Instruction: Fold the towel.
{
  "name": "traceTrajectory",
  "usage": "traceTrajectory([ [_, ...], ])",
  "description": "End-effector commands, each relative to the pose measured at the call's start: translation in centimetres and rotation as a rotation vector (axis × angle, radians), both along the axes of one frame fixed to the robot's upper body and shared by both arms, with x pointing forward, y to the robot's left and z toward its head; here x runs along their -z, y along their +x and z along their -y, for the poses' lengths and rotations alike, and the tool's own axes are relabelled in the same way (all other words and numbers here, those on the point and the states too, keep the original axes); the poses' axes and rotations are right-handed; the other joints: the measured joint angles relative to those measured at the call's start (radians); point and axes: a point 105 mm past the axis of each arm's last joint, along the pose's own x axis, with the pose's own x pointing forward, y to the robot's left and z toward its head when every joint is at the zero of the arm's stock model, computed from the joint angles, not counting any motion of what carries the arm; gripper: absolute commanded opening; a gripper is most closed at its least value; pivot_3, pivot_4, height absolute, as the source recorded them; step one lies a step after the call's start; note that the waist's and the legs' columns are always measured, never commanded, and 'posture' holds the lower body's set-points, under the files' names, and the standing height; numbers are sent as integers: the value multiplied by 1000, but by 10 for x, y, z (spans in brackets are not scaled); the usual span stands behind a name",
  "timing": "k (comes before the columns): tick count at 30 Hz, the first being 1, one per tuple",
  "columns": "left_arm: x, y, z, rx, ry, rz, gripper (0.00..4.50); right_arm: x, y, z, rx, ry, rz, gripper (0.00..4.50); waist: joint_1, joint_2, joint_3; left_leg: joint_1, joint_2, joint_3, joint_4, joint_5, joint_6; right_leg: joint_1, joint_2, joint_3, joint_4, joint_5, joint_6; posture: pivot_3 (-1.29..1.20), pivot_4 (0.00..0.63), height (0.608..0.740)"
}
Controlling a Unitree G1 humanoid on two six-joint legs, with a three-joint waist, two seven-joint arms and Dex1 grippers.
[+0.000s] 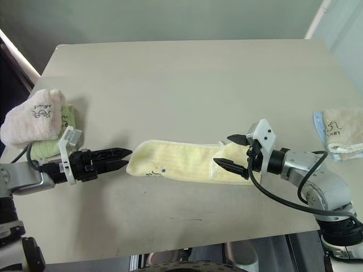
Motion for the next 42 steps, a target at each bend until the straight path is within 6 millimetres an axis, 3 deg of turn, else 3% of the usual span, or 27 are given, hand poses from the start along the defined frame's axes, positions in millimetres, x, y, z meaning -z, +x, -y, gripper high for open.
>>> traceTrajectory([
  [1, -9, -3, -1, 17, -49, 3, 4500, -23, 0, 1, 1, 63, 60, 4471, 2, 0, 0, 0, 0, 0, -1, 0, 0, 0, 0, 0, 0, 0, 0, 0, 150, 740],
  [11, -5, -20, 10, 113, -84, -93, 4500, -17, -1, 2, 36, 50, 48, 4471, 3, -4, 0, 0, 1, -1, -11, 5, -8, -5, 1, -1, 2, -1, -6, 0, 150, 740],
  [16, 3, -20, 6, 90, -53, -130, 4500, -14, 1, 5, 64, 33, 54, 4471, 3, -4, 0, 1, 1, -1, -12, 6, -9, -6, 2, -1, 3, -1, -7, 0, 150, 740],
  [26, -9, -7, -13, 2, -21, -94, 4500, -12, 1, 3, 65, 38, 44, 4471, 3, -4, 0, 1, 1, -2, -11, 7, -11, -7, 2, -1, 7, 0, -8, 0, 150, 740],
  [32, -7, -13, -16, 11, 4, -113, 4500, -12, 2, 2, 63, 42, 45, 4471, 2, -4, 0, 1, 1, -2, -12, 7, -11, -7, 2, -1, 7, 0, -9, 0, 150, 740],
  [38, 3, -25, -11, 51, 13, -158, 4500, -11, 4, 3, 75, 39, 49, 4471, 2, -4, 0, 1, 1, -2, -12, 7, -11, -8, 2, -1, 7, -1, -9, 0, 150, 740],
  [42, 8, -21, -2, 61, -24, -149, 4500, -10, 7, 4, 93, 38, 55, 4471, 4, -4, 0, 1, 1, -2, -12, 7, -12, -8, 2, -1, 8, -1, -10, 0, 150, 740],
])
